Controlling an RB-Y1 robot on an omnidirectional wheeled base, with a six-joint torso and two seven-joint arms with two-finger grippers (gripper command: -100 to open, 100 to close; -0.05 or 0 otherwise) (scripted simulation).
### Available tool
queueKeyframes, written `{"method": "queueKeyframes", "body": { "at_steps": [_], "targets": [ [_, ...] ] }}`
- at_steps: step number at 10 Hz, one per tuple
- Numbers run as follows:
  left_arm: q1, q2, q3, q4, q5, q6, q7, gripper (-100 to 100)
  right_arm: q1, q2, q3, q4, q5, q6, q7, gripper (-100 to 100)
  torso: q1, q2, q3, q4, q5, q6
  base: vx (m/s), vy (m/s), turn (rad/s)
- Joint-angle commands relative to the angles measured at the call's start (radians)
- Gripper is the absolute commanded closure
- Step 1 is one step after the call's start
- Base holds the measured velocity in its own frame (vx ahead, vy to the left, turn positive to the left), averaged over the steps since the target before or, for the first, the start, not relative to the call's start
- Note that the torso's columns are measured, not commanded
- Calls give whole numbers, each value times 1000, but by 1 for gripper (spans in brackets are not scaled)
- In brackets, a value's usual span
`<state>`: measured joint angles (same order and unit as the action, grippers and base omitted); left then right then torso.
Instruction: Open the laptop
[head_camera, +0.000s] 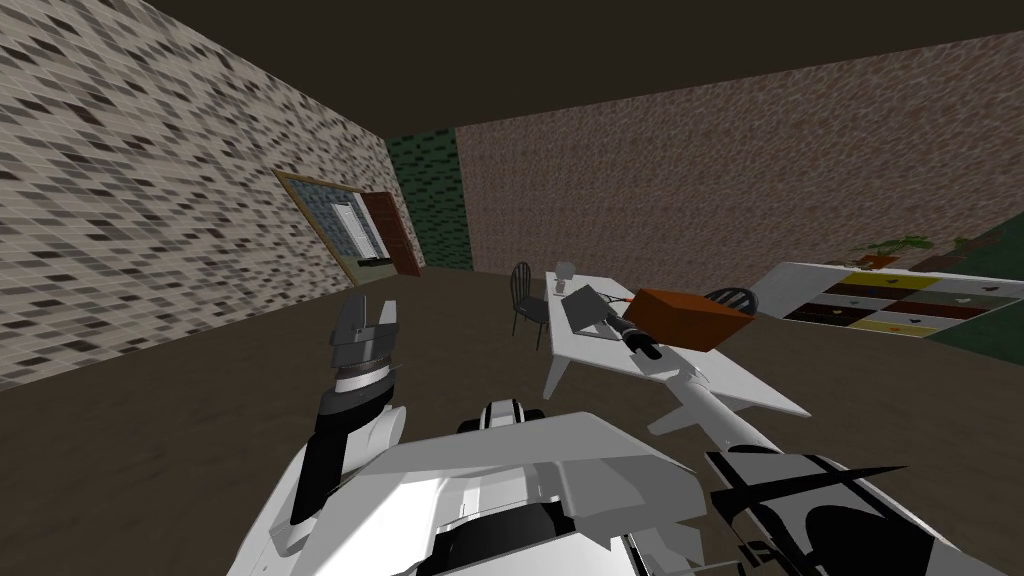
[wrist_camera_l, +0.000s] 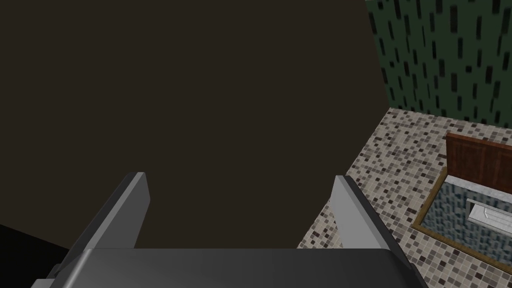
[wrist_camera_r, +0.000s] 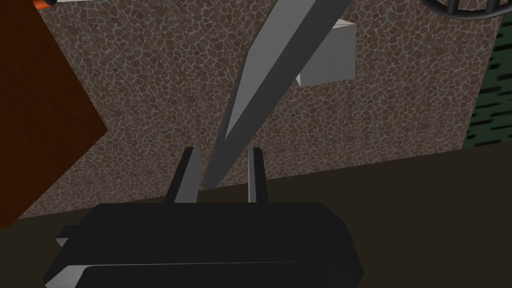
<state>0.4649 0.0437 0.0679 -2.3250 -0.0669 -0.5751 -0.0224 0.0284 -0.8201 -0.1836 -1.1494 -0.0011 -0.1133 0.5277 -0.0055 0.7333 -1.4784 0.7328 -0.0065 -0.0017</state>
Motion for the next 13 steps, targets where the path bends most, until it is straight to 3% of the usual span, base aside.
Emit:
{"method": "queueKeyframes", "body": {
  "at_steps": [1,5,6,7,8,10,11,13],
  "targets": [
    [0,0,0,0,0,0,0,0,-6,49,4,30,-3,-26,-16,100,0,-2,-1,-2,-1,1,-10,-73,-2],
    [0,0,0,0,0,0,0,0,-28,136,5,83,-22,-79,-66,100,3,-3,-2,-3,-2,-4,-24,-82,-8],
    [0,0,0,0,0,0,0,0,-32,111,-7,68,-20,-64,-58,100,3,-3,-2,-3,-3,-5,-25,-42,-13],
    [0,0,0,0,0,0,0,0,-32,144,-7,85,-26,-92,-72,100,6,-3,-2,0,3,-3,-3,-55,-29],
    [0,0,0,0,0,0,0,0,-23,156,2,27,18,-30,-85,-100,6,-2,-2,0,4,-2,-6,-90,-59],
    [0,0,0,0,0,0,0,0,-23,156,2,3,18,-21,-85,-100,5,3,2,4,6,1,5,-52,-2],
    [0,0,0,0,0,0,0,0,-13,186,15,-36,62,25,-101,-100,8,5,3,5,7,2,-3,-65,-40],
    [0,0,0,0,0,0,0,0,-13,186,15,-72,62,37,-101,-100,5,6,3,6,7,1,-1,-52,-18]
  ]
}}
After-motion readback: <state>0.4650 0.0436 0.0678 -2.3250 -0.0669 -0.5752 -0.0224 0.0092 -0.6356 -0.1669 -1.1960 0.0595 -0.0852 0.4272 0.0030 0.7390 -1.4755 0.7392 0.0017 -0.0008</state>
